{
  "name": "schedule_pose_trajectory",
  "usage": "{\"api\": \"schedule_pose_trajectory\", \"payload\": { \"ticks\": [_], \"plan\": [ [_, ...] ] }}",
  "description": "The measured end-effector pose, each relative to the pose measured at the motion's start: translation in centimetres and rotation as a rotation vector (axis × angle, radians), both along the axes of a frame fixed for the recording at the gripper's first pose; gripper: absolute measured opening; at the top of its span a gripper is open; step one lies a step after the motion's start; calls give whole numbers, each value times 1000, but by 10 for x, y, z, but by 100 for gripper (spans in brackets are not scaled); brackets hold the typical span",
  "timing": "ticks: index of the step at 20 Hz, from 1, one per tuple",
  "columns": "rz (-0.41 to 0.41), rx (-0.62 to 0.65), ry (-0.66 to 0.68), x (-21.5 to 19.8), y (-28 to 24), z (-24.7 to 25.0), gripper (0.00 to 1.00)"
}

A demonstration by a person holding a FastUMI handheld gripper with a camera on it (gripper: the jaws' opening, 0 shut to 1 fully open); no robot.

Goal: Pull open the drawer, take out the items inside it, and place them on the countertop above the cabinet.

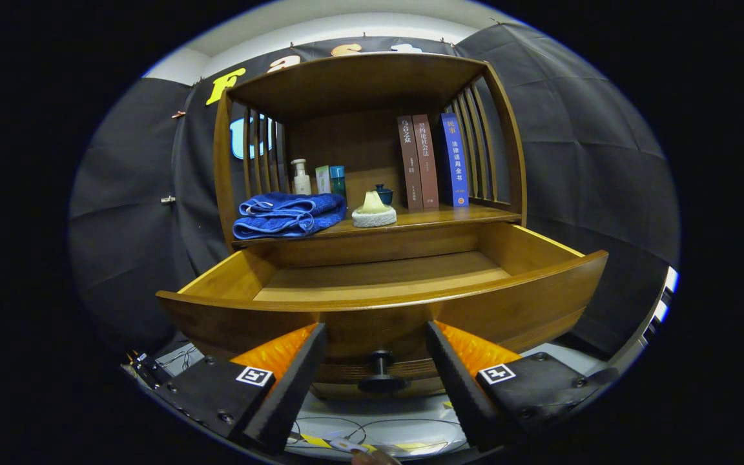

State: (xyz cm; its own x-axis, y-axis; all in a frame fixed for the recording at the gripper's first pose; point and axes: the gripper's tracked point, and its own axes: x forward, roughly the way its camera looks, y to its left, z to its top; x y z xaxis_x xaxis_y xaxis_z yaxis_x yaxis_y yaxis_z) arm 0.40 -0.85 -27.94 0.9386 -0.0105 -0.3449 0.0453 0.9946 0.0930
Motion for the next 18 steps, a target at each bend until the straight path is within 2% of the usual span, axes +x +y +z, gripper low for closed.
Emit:
{"api": "schedule_pose_trajectory", "payload": {
  "ticks": [12,18],
  "plan": [
    [-5,-4,-5,139,-3,-11,100],
    [-7,-11,-10,166,-4,-14,99]
  ]
}}
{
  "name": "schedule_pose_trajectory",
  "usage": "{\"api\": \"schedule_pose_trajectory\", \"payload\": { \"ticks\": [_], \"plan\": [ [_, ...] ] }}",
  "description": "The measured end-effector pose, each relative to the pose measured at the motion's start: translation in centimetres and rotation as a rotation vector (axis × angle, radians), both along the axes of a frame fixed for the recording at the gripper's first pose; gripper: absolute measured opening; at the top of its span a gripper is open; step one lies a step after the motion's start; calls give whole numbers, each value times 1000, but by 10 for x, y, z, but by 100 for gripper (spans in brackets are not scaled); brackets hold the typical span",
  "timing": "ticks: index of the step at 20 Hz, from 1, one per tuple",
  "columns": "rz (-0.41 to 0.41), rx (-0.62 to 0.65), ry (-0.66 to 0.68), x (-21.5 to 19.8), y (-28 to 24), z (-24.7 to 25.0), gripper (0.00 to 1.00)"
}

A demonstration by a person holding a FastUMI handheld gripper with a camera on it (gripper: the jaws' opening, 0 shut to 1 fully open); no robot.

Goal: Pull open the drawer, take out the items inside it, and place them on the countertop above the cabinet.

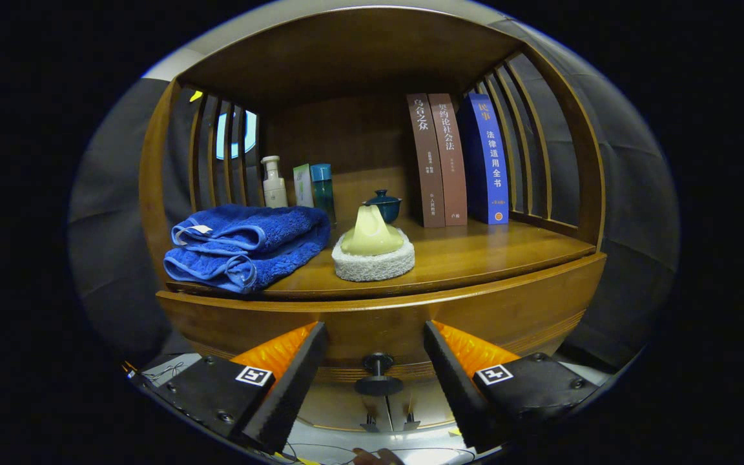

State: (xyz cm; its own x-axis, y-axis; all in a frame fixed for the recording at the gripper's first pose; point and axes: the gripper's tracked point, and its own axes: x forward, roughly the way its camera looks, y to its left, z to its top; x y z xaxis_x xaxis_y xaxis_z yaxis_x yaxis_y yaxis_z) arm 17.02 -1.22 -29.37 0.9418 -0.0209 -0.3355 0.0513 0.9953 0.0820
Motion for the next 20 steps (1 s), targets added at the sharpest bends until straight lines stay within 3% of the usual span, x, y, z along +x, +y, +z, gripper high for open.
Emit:
{"api": "schedule_pose_trajectory", "payload": {
  "ticks": [9,20],
  "plan": [
    [5,-8,5,0,3,-2,99],
    [37,-36,-35,-37,15,29,100]
  ]
}}
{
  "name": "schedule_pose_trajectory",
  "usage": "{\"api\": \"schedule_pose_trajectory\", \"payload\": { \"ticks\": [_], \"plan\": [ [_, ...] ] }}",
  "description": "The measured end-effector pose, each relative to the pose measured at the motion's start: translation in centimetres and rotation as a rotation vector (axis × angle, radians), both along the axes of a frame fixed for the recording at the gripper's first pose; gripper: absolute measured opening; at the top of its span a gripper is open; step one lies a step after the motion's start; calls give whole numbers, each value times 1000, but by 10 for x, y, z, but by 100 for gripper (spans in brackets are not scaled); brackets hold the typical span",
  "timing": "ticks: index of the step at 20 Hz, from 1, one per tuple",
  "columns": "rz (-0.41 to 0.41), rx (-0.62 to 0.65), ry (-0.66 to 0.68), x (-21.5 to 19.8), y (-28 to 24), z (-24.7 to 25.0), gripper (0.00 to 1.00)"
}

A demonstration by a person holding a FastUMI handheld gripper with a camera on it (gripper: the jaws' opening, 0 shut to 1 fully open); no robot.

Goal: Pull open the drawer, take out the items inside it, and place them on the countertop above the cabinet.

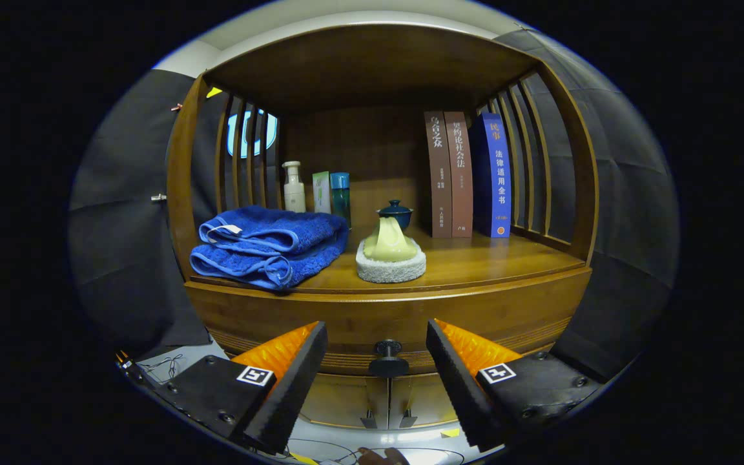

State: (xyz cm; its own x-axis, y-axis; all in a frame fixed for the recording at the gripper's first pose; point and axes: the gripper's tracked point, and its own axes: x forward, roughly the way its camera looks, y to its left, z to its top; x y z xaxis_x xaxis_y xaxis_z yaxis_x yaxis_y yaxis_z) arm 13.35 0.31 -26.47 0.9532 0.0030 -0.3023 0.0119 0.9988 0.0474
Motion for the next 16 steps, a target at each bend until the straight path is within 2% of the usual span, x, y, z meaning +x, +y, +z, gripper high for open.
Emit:
{"api": "schedule_pose_trajectory", "payload": {
  "ticks": [4,12,16],
  "plan": [
    [-4,8,-42,-12,-2,33,100],
    [-19,-16,-179,-43,-11,136,100],
    [-32,-26,-190,-60,-13,167,99]
  ]
}}
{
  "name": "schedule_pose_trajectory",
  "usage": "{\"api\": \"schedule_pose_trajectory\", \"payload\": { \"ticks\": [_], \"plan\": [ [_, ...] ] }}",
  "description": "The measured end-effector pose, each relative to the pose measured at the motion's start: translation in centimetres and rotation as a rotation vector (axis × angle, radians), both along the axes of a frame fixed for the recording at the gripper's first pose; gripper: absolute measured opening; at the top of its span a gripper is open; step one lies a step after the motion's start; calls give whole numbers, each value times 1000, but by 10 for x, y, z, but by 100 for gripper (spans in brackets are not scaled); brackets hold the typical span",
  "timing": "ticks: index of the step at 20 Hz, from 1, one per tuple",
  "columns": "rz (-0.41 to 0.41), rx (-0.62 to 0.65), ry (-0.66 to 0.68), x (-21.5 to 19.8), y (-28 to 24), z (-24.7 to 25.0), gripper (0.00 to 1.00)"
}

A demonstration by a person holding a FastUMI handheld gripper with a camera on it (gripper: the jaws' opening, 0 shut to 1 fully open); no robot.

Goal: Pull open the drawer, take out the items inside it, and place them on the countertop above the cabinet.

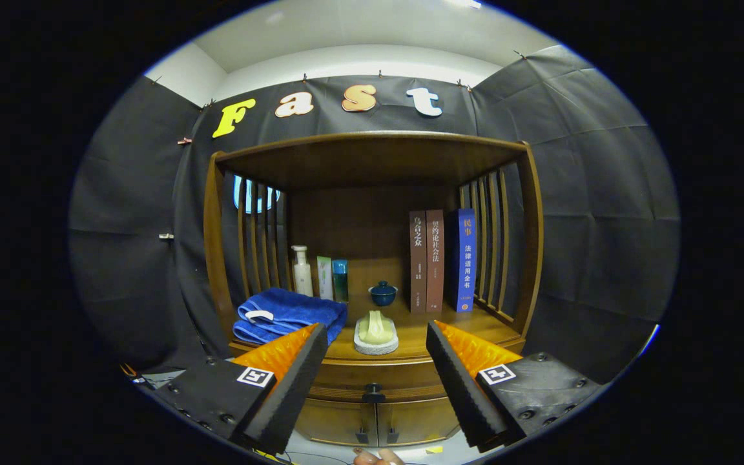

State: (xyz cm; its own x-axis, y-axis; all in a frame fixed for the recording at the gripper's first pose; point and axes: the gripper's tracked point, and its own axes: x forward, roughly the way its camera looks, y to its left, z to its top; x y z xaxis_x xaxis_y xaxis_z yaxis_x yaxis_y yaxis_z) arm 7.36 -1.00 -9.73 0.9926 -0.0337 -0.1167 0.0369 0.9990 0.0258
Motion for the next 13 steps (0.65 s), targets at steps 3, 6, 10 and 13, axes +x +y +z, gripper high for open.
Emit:
{"api": "schedule_pose_trajectory", "payload": {
  "ticks": [3,6,10,13],
  "plan": [
    [7,-3,-4,-12,2,15,99],
    [-3,-19,-24,-22,0,32,99],
    [6,-30,-40,-31,1,47,99],
    [2,-44,-53,-38,1,52,99]
  ]
}}
